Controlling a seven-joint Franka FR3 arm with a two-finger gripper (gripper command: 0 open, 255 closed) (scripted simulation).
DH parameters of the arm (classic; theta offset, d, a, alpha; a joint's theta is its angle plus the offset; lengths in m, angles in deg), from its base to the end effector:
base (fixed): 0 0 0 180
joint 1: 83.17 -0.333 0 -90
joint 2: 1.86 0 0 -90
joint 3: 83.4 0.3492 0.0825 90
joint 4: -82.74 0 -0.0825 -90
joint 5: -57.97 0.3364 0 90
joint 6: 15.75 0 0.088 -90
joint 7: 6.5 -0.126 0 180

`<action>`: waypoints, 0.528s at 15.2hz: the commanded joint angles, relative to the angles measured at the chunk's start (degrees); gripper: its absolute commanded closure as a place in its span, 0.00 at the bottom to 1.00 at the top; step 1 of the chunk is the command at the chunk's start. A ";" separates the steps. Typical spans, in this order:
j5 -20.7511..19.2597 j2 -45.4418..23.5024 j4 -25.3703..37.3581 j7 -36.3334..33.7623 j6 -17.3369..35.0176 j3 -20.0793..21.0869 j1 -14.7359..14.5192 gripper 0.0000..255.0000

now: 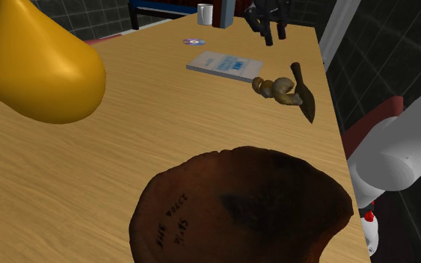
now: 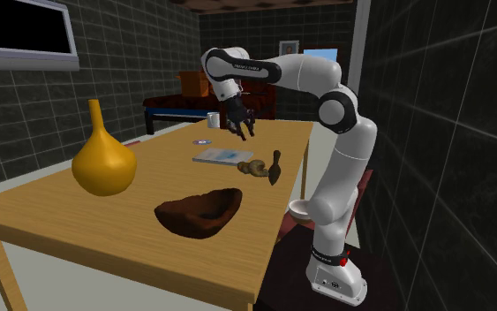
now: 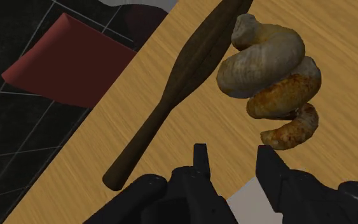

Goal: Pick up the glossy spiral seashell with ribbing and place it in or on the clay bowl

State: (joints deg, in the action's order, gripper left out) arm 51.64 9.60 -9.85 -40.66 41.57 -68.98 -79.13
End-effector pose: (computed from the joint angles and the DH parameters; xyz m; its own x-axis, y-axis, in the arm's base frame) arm 0.3571 0.0635 0.6733 0.8427 -0.4798 -0.2444 -0.3819 -0.8525 0.3569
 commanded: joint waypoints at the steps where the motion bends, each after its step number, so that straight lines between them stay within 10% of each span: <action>1: 3.30 6.28 -7.44 1.95 6.59 -1.75 0.30 0.00; 8: 20.70 38.00 -47.40 13.67 42.37 -11.75 -3.54 0.00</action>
State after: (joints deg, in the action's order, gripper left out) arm 70.62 44.81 -53.38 -28.03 80.23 -80.06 -82.16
